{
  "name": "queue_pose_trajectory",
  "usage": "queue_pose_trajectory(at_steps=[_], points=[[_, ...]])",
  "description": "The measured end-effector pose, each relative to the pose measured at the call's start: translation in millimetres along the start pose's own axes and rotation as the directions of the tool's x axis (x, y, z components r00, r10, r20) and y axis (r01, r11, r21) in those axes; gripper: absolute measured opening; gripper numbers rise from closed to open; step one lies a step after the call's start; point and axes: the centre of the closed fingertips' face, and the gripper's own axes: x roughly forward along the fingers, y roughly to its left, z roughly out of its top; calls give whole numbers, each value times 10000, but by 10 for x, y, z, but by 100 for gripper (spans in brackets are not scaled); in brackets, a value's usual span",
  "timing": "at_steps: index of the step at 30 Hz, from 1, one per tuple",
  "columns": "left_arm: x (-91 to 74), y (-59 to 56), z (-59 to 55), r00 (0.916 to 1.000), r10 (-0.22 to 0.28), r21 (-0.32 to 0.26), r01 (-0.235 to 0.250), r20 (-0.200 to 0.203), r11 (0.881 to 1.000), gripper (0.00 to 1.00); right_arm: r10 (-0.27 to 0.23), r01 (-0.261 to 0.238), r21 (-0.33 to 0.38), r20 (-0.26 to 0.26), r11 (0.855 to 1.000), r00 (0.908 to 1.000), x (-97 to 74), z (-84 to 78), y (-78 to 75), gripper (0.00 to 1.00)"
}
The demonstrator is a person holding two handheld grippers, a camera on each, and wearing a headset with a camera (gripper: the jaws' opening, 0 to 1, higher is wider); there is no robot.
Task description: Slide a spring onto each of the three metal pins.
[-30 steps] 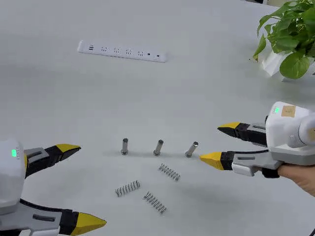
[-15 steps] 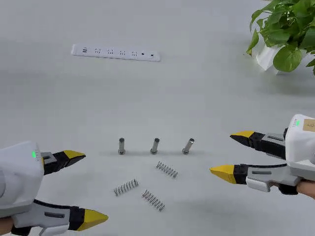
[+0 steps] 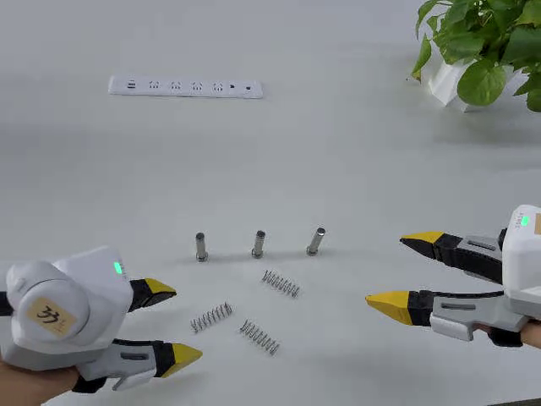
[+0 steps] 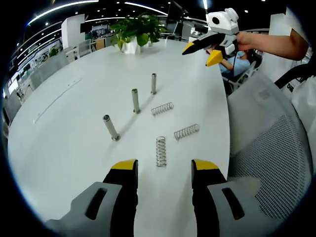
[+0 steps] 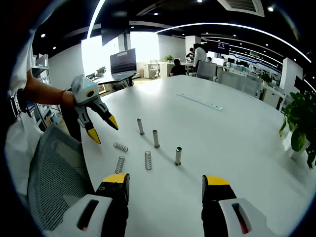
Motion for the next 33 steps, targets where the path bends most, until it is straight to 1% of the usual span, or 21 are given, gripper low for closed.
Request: queue_pose_trajectory(at_steps=[2,3,4,5,6,8,9,11,12,14,16,18,22,26,33], points=[[63,2,-28,9996,9,161,-4,-288,9999,37,-40,40,29,18,10000,10000,-6,-4,1,57],[76,24,-54,9987,144,243,-132,-496,9996,34,-45,45,58,50,10000,10000,-8,-2,1,57],[107,25,-56,9981,153,337,-133,-601,9993,32,-58,57,98,83,9999,9999,-10,-1,1,57],[125,29,-62,9975,166,354,-142,-691,9993,31,-70,69,117,89,9999,9999,-11,-5,-2,57],[137,41,-83,9959,223,332,-194,-881,9993,28,-87,85,132,92,9999,9999,-13,-10,-6,56],[178,32,-64,9958,144,266,-121,-900,9996,25,-114,112,185,145,9998,9998,-18,-15,-8,56],[199,27,-70,9946,127,145,-112,-1031,9998,25,-120,116,229,168,9997,9998,-22,-19,-7,56],[239,20,-67,9937,106,194,-85,-1116,9998,25,-149,145,235,172,9996,9997,-28,-33,-8,56],[251,25,-86,9919,146,204,-121,-1265,9997,24,-153,148,268,186,9995,9997,-32,-38,-7,56],[281,22,-97,9906,146,204,-120,-1364,9997,21,-177,171,296,202,9994,9996,-41,-53,-8,56],[298,27,-124,9877,182,157,-160,-1552,9997,18,-196,190,314,198,9993,9996,-48,-65,-5,56],[320,24,-129,9872,163,164,-139,-1585,9998,16,-211,205,355,184,9992,9996,-55,-82,-1,55],[339,35,-175,9816,262,273,-214,-1890,9994,14,-209,203,402,153,9990,9997,-60,-108,6,55],[336,46,-166,9814,267,209,-231,-1903,9995,13,-208,200,438,171,9988,9996,-53,-107,8,55],[346,89,-163,9758,403,400,-325,-2149,9987,9,-195,185,446,222,9988,9996,-26,-84,2,55]])
